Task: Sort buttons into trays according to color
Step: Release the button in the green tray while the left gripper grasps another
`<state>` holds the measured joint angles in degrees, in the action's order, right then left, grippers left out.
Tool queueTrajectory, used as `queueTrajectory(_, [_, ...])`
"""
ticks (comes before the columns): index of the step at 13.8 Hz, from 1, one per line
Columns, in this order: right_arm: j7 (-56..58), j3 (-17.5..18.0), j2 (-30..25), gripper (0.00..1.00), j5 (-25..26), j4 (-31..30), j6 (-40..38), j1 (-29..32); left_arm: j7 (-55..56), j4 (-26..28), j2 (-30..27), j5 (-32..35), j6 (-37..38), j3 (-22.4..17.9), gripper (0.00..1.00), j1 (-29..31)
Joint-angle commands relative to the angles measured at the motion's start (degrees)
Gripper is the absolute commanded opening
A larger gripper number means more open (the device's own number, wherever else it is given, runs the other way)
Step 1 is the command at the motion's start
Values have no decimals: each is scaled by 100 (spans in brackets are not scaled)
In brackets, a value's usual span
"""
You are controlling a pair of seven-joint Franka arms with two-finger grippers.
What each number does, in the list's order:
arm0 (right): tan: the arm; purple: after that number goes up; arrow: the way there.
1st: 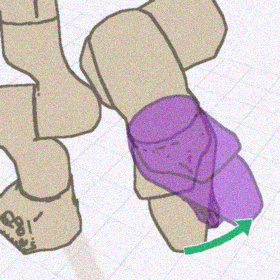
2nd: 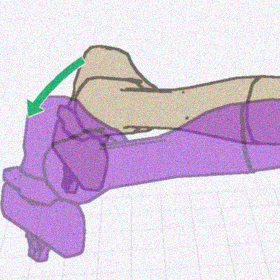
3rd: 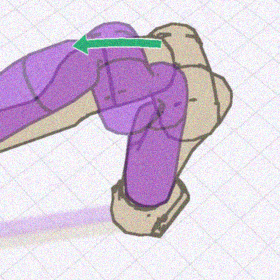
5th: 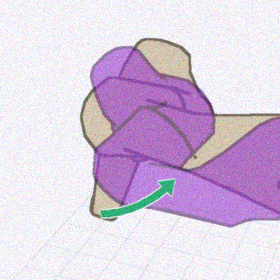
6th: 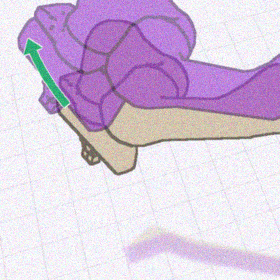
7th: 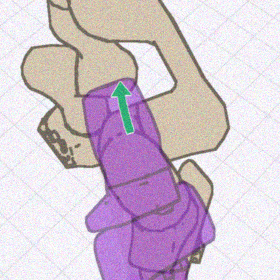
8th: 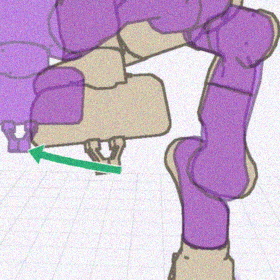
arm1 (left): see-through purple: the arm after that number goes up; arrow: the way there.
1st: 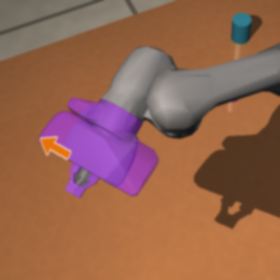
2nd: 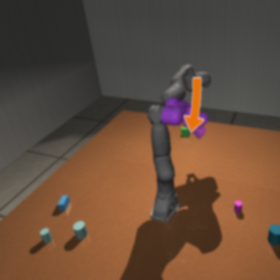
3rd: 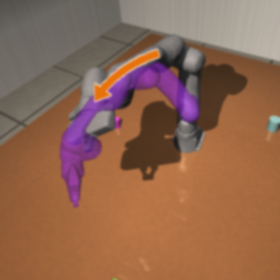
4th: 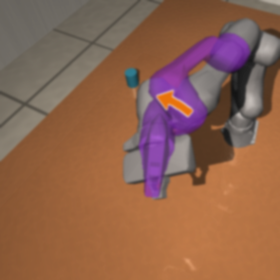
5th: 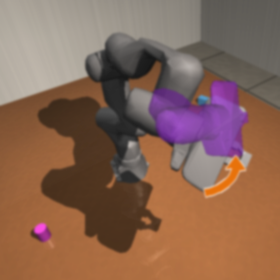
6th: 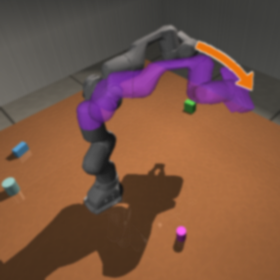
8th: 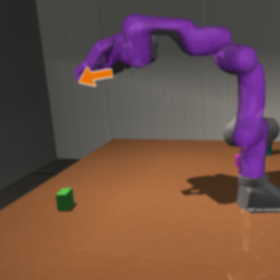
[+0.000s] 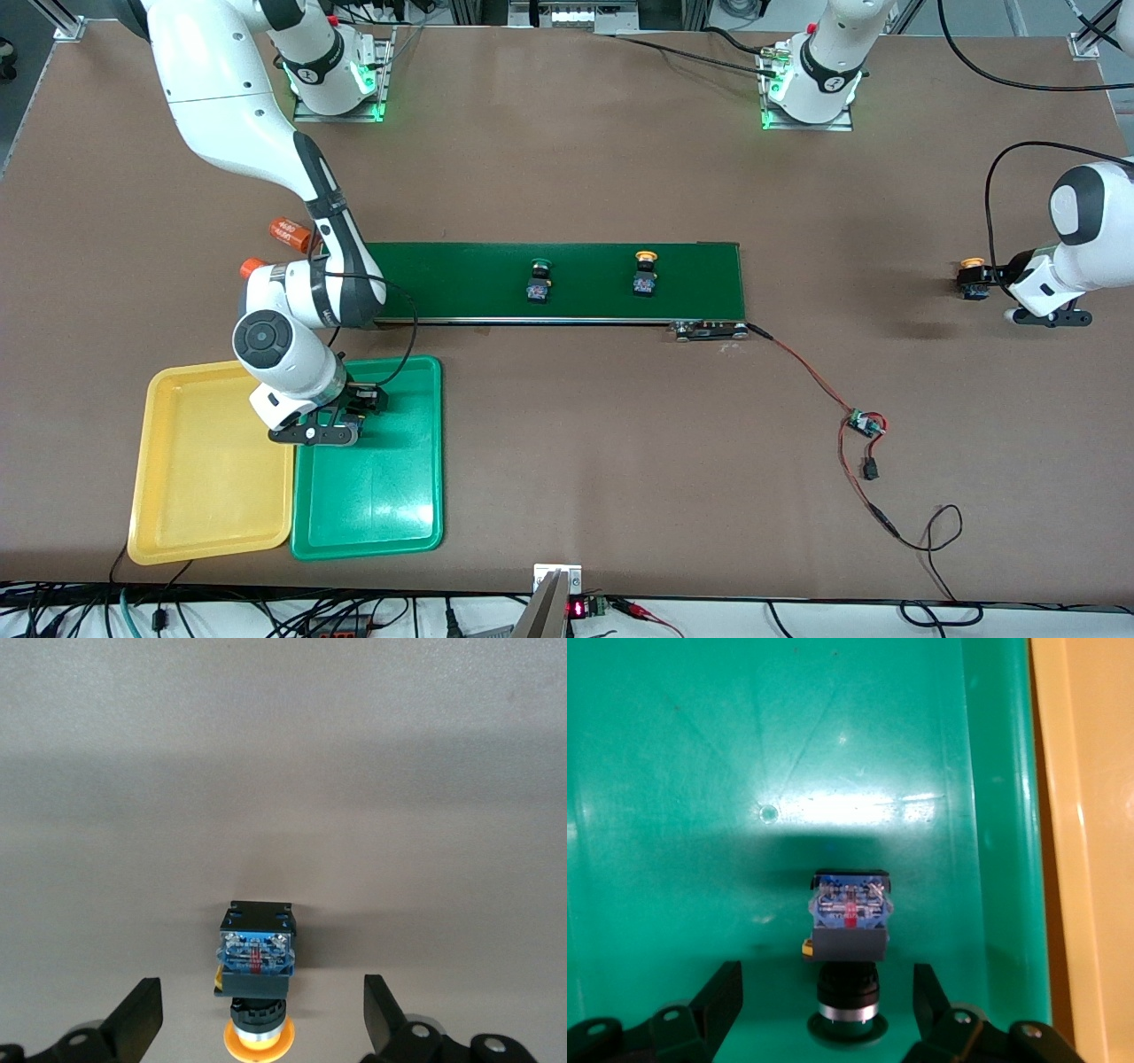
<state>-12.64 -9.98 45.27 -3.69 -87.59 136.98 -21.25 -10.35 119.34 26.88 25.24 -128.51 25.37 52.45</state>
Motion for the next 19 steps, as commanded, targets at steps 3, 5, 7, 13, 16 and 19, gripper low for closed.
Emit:
queueTrajectory(3, [139,49,-193,100,-114,93,-162,-10,-37,-95,405,183,-129,21,100,221])
queueTrajectory(5, [51,58,-430,100,-123,84,-504,-72,-46,-95,476,192,-218,-14,100,257])
queueTrajectory(7, [-2,58,-720,100,-123,-47,-856,-116,-46,-95,459,192,-200,-14,100,257])
queueTrajectory(13, [-616,66,-1740,100,-158,-1207,-866,-573,-256,-95,450,192,-174,-120,11,248])
queueTrajectory(16, [-1423,66,-2057,100,-202,-1506,-875,-897,-573,-104,319,174,-174,-120,0,231])
queueTrajectory(19, [-2057,66,-2137,100,-202,-1560,-866,-1301,-617,-86,-190,70,140,-76,0,-111])
